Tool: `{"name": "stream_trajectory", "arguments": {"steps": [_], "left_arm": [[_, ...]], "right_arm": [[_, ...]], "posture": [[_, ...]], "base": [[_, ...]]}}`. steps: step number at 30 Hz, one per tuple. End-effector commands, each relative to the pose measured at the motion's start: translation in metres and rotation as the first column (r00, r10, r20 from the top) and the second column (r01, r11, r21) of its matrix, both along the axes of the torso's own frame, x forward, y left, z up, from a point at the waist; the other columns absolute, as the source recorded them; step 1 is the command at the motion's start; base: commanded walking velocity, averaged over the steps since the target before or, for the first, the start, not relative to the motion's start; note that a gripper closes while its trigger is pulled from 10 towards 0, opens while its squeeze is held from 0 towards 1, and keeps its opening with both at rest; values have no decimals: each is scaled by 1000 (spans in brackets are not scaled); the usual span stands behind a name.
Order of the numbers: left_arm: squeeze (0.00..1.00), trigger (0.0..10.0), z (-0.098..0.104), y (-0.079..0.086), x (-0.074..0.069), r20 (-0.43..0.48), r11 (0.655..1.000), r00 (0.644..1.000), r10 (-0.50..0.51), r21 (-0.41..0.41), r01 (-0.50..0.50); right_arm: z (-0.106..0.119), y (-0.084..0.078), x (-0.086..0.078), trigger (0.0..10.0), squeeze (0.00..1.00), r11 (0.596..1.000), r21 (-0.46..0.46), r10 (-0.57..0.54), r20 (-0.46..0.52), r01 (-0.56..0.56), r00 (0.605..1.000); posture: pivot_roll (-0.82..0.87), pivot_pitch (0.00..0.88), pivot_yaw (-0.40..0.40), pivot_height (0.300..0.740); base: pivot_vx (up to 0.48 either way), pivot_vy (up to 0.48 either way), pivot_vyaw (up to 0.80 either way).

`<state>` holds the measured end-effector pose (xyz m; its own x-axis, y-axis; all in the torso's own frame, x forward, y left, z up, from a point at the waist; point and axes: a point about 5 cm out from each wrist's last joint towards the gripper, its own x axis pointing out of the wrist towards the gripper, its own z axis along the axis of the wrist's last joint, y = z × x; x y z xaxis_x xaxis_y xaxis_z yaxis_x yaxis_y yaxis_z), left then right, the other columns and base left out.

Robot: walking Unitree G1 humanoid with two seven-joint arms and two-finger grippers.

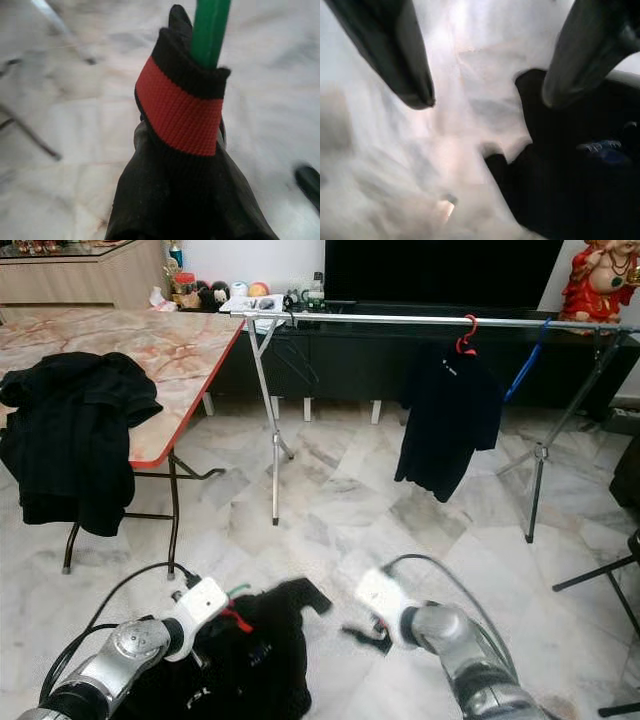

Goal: Hang hanger

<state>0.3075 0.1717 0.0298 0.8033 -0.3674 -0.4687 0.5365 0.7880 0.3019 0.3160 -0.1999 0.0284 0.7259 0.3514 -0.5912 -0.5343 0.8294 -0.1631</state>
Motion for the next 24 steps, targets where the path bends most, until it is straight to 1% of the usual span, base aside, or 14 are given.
{"name": "stream_trajectory", "arguments": {"steps": [1, 2, 3, 6, 7, 9, 11, 13, 14, 16, 19, 20, 22, 24], "left_arm": [[0, 10000, 2, 6, -1, 46, 996, 997, 68, -54, -66], [0, 10000, 2, 6, -1, 46, 996, 997, 68, -54, -66], [0, 10000, 3, 6, -2, 64, 996, 995, 71, -67, -67], [0, 10000, 5, 7, -8, 101, 990, 991, 85, -125, -72], [0, 10000, 6, 8, -12, 125, 985, 987, 99, -151, -79], [0, 10000, 7, 10, -15, 143, 982, 983, 111, -169, -86], [0, 10000, 10, 18, -21, 184, 976, 972, 144, -189, -109], [0, 10000, 11, 22, -24, 191, 973, 969, 158, -199, -119], [0, 10000, 13, 26, -28, 200, 965, 964, 178, -225, -131], [0, 10000, 15, 28, -35, 207, 960, 960, 188, -243, -136], [0, 10000, 18, 28, -41, 217, 958, 957, 191, -253, -134], [0, 10000, 18, 28, -42, 219, 958, 957, 192, -255, -134], [0, 10000, 17, 28, -49, 211, 958, 959, 188, -252, -133], [0, 10000, 17, 27, -50, 208, 958, 960, 187, -256, -131]], "right_arm": [[-24, -10, -19, 10000, 0, 974, 50, -218, -78, 223, 973], [-24, -10, -19, 10000, 0, 974, 50, -218, -78, 223, 973], [-34, -12, -29, 10000, 0, 947, 67, -304, -115, 313, 946], [-70, -12, -68, 10000, 0, 801, 112, -547, -264, 588, 794], [-83, -8, -85, 10000, 0, 730, 114, -614, -324, 674, 720], [-89, -6, -94, 10000, 0, 710, 92, -636, -341, 698, 692], [-96, -5, -106, 10000, 0, 666, 73, -684, -338, 743, 646], [-99, -3, -111, 10000, 0, 660, 70, -690, -337, 748, 640], [-105, -1, -121, 10000, 0, 647, 42, -705, -347, 761, 619], [-112, 0, -135, 10000, 0, 640, -9, -720, -356, 768, 596], [-117, 1, -144, 10000, 0, 630, -36, -732, -361, 776, 578], [-117, 1, -146, 10000, 0, 627, -40, -734, -363, 778, 574], [-119, 0, -151, 10000, 0, 638, -52, -732, -353, 769, 583], [-119, 0, -153, 10000, 0, 639, -57, -732, -350, 767, 584]], "posture": [[92, 80, -3, 740], [92, 80, -3, 740], [92, 81, -2, 740], [95, 85, 11, 740], [94, 84, 18, 740], [94, 83, 24, 740], [88, 80, 27, 740], [88, 80, 27, 740], [92, 76, 29, 740], [103, 75, 30, 740], [108, 70, 31, 740], [108, 70, 31, 740], [103, 61, 35, 740], [98, 59, 36, 740]], "base": [[0, 0, 0], [0, 0, 0], [0, 0, 0], [0, 0, 0], [0, 0, 0], [0, 0, 0], [0, 0, 0], [0, 0, 0], [0, 0, 0], [0, 0, 0], [0, 0, 0], [0, 0, 0], [0, 0, 0], [0, 0, 0]]}}
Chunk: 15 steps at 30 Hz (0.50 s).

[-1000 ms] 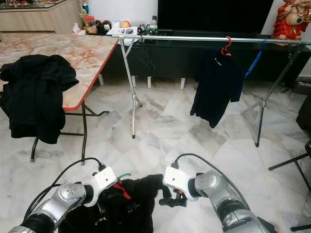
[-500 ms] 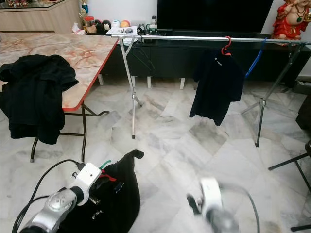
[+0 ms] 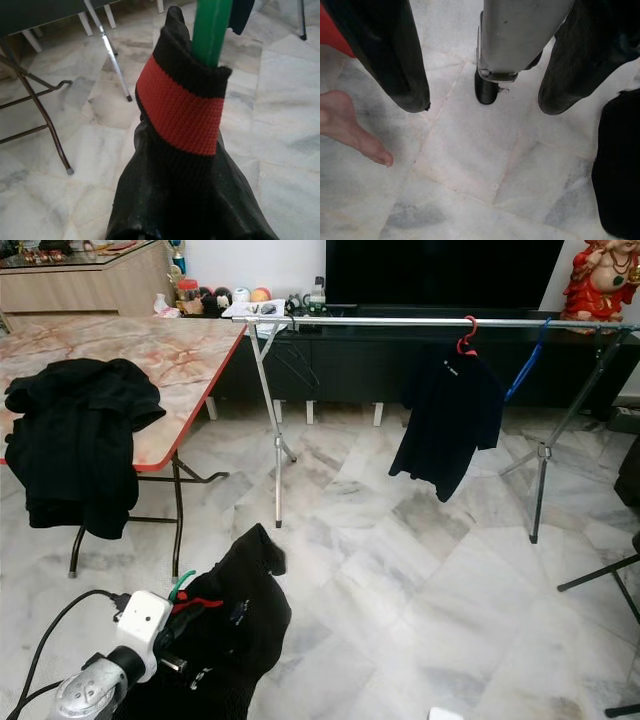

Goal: Hang hanger

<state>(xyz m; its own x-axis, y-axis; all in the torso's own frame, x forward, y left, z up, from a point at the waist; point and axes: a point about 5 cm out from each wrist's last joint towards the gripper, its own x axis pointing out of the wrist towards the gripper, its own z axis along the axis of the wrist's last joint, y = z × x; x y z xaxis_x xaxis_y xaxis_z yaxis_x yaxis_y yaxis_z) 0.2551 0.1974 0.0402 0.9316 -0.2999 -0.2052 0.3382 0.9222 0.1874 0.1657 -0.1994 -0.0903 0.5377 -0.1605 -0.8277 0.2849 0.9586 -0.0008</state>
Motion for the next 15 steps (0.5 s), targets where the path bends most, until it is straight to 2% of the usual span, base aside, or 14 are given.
{"name": "stream_trajectory", "arguments": {"steps": [1, 4, 6, 7, 11, 15], "left_arm": [[0, 10000, 6, 2, 2, 17, 1000, 1000, 2, 0, -2], [0, 10000, 3, 0, 0, -10, 1000, 1000, 17, -18, -17], [0, 10000, -8, 1, -11, -43, 999, 998, 41, -6, -42], [0, 10000, -8, 1, -11, -43, 999, 998, 41, -6, -42], [0, 10000, -19, 12, -26, -90, 996, 992, 85, 2, -85], [0, 10000, -19, 12, -25, -94, 997, 993, 76, 6, -76]], "right_arm": [[-1, -1, -3, 10000, 0, 1000, -14, 4, -2, -4, 1000], [-1, -3, -5, 10000, 0, 1000, -27, 9, -2, -9, 1000], [-1, -5, -5, 10000, 0, 999, -36, 33, 5, -33, 999], [-1, -5, -5, 10000, 0, 999, -36, 33, 5, -33, 999], [0, -6, -4, 10000, 0, 999, -31, -17, 30, 18, 999], [-1, 2, -3, 10000, 0, 999, -26, 30, 18, -29, 999]], "posture": [[98, 59, 36, 740], [91, 52, 39, 740], [64, 26, 45, 740], [64, 26, 45, 740], [52, 12, 56, 740], [58, 0, 55, 740]], "base": [[0, 0, 0], [0, 0, 0], [283, 0, 0], [311, 0, 0], [324, 0, 0], [335, 0, 0]]}}
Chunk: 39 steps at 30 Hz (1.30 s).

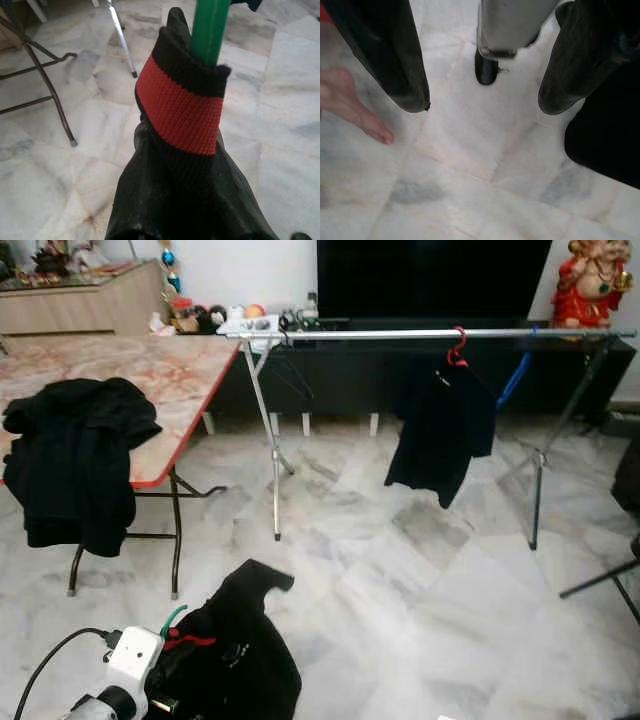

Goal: Hang hanger

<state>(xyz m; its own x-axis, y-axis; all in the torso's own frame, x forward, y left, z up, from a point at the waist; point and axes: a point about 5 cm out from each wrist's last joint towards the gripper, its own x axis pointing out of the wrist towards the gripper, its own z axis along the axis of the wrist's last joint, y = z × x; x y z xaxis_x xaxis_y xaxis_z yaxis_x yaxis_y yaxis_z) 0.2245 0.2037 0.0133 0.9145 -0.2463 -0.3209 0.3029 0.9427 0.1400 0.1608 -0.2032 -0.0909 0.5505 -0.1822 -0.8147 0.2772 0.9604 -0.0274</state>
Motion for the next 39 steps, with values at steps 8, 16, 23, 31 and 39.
{"name": "stream_trajectory", "arguments": {"steps": [8, 16, 23, 31, 39], "left_arm": [[0, 10000, 9, 1, 9, 37, 1000, 999, 0, 14, 0], [0, 10000, 10, -5, 11, 37, 1000, 999, -28, 9, 28], [0, 10000, 11, -8, 12, 39, 999, 998, -43, 6, 43], [0, 10000, 12, -9, 15, 40, 999, 998, -48, 5, 48], [0, 10000, 15, -10, 19, 51, 999, 998, -31, -4, 32]], "right_arm": [[-1, 7, -1, 10000, 0, 1000, 3, 30, -7, -30, 1000], [-3, 8, -5, 10000, 0, 999, -2, 50, -28, -50, 998], [-4, 9, -5, 10000, 0, 999, -7, 51, -33, -52, 998], [-3, 9, -4, 10000, 0, 999, -9, 53, -37, -54, 998], [-1, 7, 1, 10000, 0, 999, -17, 41, -28, -41, 999]], "posture": [[51, 0, 58, 740], [54, 0, 62, 740], [56, 0, 64, 740], [57, 0, 68, 740], [69, 0, 61, 740]], "base": [[341, 0, 0], [342, 0, 0], [342, 0, 0], [342, 0, 0], [345, 0, 0]]}}
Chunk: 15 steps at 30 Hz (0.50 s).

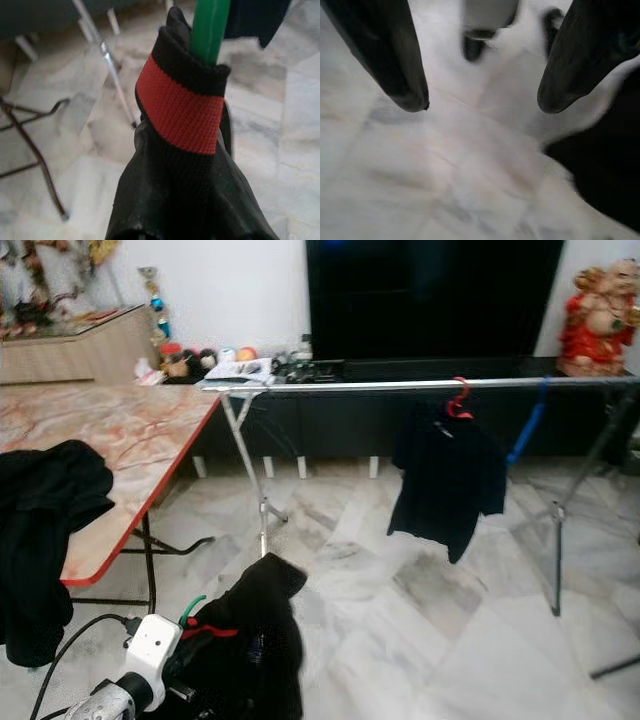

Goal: Hang hanger

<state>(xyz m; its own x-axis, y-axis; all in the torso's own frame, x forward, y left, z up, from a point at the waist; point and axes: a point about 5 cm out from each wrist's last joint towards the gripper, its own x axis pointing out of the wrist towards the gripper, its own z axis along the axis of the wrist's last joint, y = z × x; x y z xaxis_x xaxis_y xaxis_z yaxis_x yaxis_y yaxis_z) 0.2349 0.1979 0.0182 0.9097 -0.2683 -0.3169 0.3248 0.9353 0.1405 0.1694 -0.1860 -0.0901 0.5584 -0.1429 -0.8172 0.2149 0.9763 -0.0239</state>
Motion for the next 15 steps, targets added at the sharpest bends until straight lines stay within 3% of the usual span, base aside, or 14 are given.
{"name": "stream_trajectory", "arguments": {"steps": [1, 15], "left_arm": [[0, 10000, 10, -4, 9, 47, 1000, 999, -7, -5, 8], [0, 10000, 12, -10, 11, 44, 1000, 999, -7, -30, 8]], "right_arm": [[-2, -11, -7, 10000, 0, 999, -23, -24, -22, 23, 999], [0, -9, -2, 10000, 0, 1000, -23, -18, -16, 17, 1000]], "posture": [[69, 0, 61, 740], [66, 24, 63, 740]], "base": [[341, 0, 0], [344, 0, 0]]}}
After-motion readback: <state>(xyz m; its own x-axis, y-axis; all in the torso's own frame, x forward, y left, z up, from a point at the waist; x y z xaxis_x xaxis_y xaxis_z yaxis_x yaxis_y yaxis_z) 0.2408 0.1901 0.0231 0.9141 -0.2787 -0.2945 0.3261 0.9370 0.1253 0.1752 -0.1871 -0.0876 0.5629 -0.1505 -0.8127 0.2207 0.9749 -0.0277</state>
